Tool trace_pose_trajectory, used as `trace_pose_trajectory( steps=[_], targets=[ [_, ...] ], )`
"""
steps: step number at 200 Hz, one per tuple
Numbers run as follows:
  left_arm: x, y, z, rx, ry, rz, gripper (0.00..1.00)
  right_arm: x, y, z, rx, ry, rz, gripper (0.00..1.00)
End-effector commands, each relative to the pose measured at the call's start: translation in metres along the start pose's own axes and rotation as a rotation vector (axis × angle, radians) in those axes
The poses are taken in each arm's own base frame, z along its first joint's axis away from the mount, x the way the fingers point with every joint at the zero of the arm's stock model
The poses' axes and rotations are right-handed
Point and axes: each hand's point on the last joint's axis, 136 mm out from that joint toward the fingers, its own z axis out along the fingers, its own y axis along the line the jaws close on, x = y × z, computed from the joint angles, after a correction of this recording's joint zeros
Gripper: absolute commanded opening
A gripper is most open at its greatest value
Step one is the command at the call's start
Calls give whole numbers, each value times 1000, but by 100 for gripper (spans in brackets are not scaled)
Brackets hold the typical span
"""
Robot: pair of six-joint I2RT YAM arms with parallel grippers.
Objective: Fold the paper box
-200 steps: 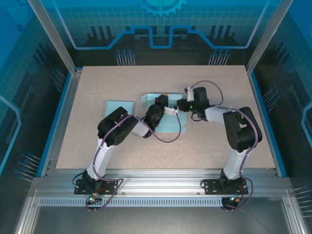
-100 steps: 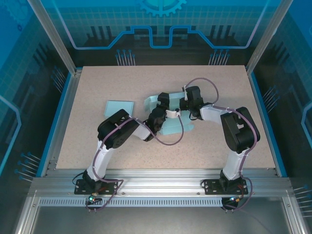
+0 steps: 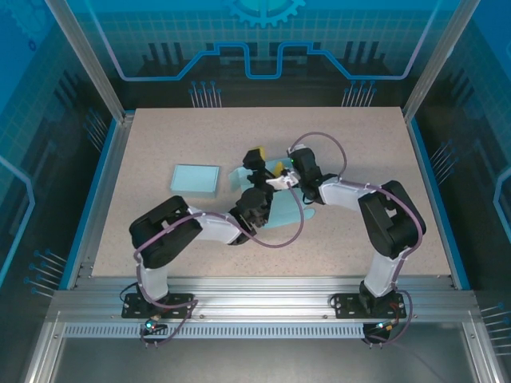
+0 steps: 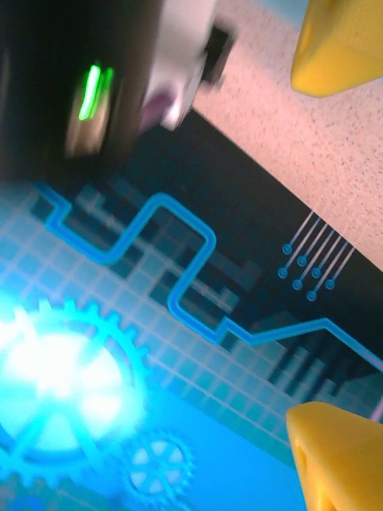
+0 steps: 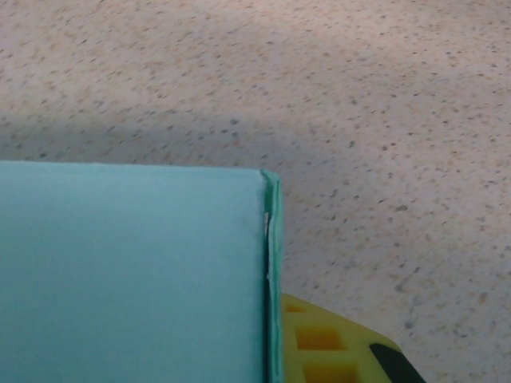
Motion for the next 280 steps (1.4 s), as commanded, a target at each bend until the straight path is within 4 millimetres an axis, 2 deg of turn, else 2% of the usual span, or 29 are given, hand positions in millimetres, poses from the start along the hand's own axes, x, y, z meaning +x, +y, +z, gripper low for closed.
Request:
trace_pose_trajectory(
  steps=[1,34,79,83,86,96,106,115,124,130,149,161,177,199,217,240,280],
  targets=[
    [12,29,-11,-104,71,-151,99,7,-6,-12,40,8,-14,0],
    [36,41,-22,-129,135,-162,99,6,-14,-26,52,-14,23,0],
    [64,90,-30,-219,221,-287,99,9,-16,-41,21,-16,51,0],
    [66,92,-30,-207,234,-298,99,5,-17,-43,18,-27,61,0],
    [68,92,-30,-194,247,-305,99,15,-18,-43,20,-11,61,0],
    [75,87,-29,-108,296,-347,99,17,-21,-46,15,-17,82,0],
    [86,77,-32,74,378,-471,99,19,-25,-49,16,-20,100,0],
    [100,68,-39,289,473,-712,99,22,-29,-52,24,-19,113,0],
    [111,71,-44,401,504,-969,99,25,-33,-53,38,-18,123,0],
    [115,77,-47,419,492,-1073,99,27,-36,-54,46,-16,127,0],
    [120,93,-59,404,460,-1156,99,32,-38,-56,44,-18,154,0],
    [125,95,-65,399,505,-1152,99,33,-36,-57,27,-23,169,0],
    [130,85,-72,422,589,-1183,99,34,-34,-56,13,-23,182,0],
    [131,56,-78,520,682,-1267,99,36,-32,-57,2,-21,189,0],
    [129,34,-75,581,740,-1330,99,38,-33,-59,-4,-23,202,0],
    [117,4,-68,693,765,-1390,99,39,-33,-62,-6,-25,210,0],
    [107,-40,-60,736,819,-1255,99,39,-31,-63,-23,-29,221,0]
  ],
)
